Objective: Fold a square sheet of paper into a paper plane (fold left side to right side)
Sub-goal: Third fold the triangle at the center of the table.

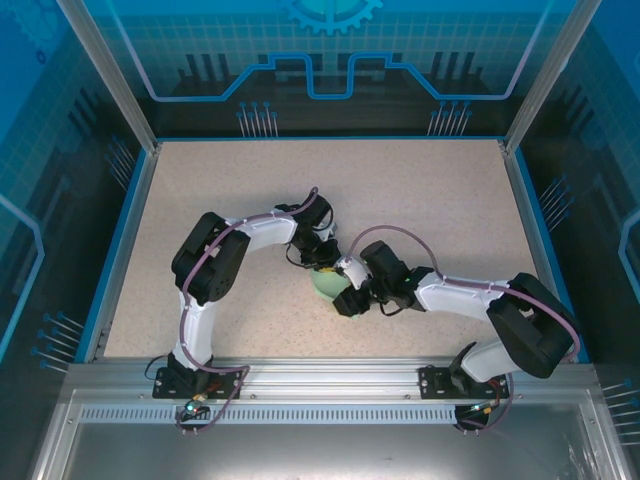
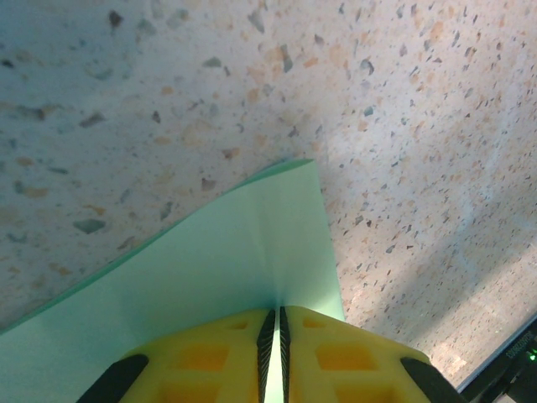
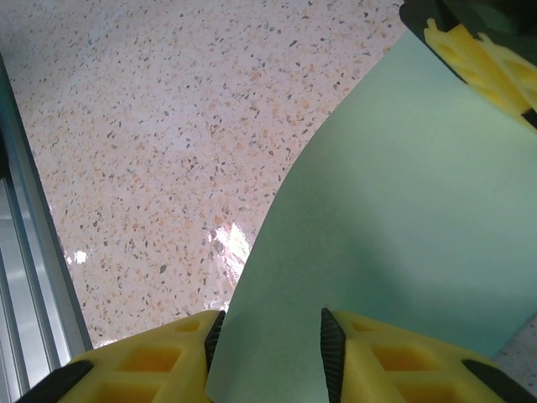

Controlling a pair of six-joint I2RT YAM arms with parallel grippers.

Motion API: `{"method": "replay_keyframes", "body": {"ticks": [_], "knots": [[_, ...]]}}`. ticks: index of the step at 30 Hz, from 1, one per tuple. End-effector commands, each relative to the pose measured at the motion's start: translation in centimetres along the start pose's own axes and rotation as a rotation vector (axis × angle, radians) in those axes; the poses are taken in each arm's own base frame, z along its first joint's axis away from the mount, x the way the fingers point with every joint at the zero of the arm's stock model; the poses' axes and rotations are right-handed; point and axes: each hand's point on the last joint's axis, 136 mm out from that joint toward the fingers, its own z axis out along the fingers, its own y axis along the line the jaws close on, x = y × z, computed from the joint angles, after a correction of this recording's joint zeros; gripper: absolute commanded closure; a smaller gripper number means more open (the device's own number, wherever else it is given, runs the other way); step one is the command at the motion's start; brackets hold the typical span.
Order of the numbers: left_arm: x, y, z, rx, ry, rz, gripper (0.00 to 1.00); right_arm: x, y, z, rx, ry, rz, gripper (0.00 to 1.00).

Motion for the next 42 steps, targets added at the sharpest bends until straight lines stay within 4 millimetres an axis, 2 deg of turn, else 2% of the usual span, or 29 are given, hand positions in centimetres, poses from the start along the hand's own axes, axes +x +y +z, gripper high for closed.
{"method": "replay_keyframes", "body": {"ticks": [1, 14, 16, 21, 27, 35, 42], "knots": [[2.1, 2.8, 2.1, -0.103, 0.070, -0.033, 0.84, 0.6, 0.7, 0.1, -0.013, 0.015, -0.017, 0.63], [2.1, 2.8, 2.2, -0.105, 0.071, -0.033, 0.84, 1.7, 0.3, 0.9, -0.001, 0.051, -0.012, 0.65], [2.1, 2.8, 2.2, -0.105, 0.070, -0.033, 0.84, 1.9, 0.3, 0.9, -0.003, 0.055, -0.010, 0.69], [2.1, 2.8, 2.2, -0.105, 0.072, -0.033, 0.84, 1.0, 0.6, 0.3, -0.003, 0.023, -0.024, 0.89], [2.1, 2.8, 2.1, -0.105, 0.071, -0.034, 0.84, 0.5, -0.7, 0.1, 0.042, 0.028, -0.022, 0.98], [2.2, 2.8, 2.1, -0.103, 0.072, -0.033, 0.84, 0.3, -2.3, 0.4, 0.076, 0.028, -0.026, 1.00], [2.2, 2.8, 2.1, -0.103, 0.073, -0.032, 0.84, 0.1, -2.6, 0.4, 0.038, 0.005, -0.040, 1.00]]}}
